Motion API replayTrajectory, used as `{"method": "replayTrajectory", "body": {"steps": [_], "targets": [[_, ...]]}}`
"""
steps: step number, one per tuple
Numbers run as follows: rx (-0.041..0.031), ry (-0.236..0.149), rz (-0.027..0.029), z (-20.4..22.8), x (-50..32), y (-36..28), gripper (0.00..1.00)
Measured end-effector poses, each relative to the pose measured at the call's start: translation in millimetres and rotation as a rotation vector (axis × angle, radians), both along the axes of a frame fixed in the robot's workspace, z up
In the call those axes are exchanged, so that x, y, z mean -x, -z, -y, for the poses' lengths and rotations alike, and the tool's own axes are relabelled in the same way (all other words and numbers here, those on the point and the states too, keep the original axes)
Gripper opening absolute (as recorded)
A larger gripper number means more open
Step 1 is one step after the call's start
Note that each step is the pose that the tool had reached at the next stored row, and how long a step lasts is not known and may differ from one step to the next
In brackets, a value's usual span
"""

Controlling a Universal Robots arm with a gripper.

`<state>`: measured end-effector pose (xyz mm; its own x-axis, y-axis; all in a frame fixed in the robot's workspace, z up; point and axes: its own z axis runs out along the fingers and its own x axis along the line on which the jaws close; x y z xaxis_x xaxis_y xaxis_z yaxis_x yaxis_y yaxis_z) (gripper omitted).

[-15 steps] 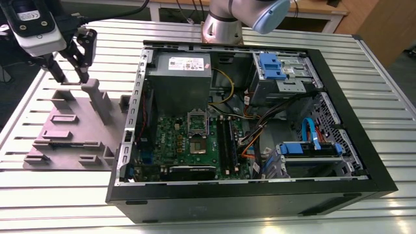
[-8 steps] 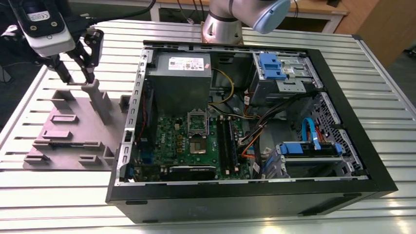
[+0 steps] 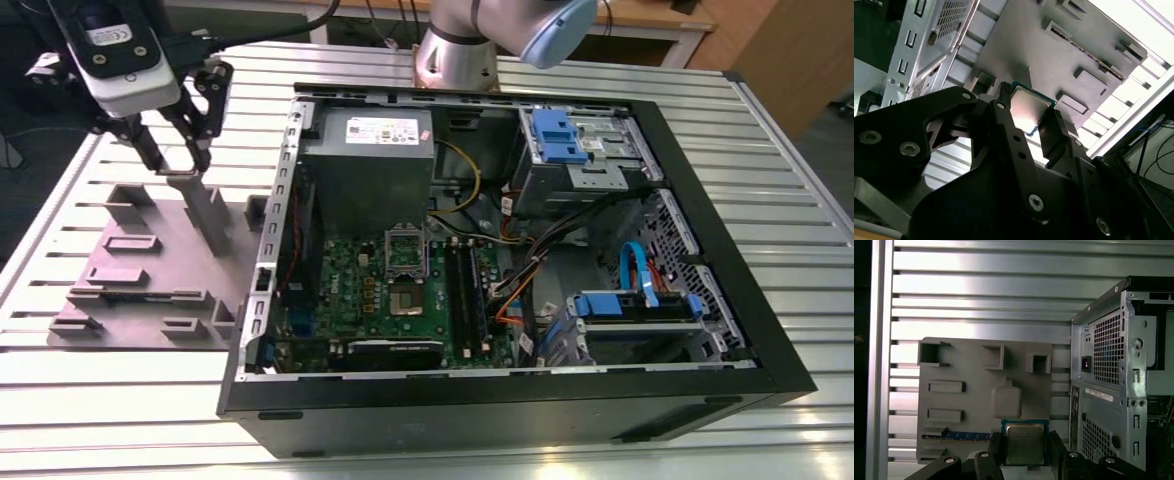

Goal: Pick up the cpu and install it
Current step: 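Pick up the cpu and move it towards the insertion slot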

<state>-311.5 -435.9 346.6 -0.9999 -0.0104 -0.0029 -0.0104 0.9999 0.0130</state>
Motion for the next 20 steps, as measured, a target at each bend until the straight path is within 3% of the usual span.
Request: {"method": "replayTrajectory", "body": {"steps": [7, 20], "targets": [[-0.0001, 0.002, 0.0001, 0.0, -11.3, 0.1, 0.47], [-0.0022, 0.007, 0.0001, 0.0, -11.5, -4.1, 0.47]]}}
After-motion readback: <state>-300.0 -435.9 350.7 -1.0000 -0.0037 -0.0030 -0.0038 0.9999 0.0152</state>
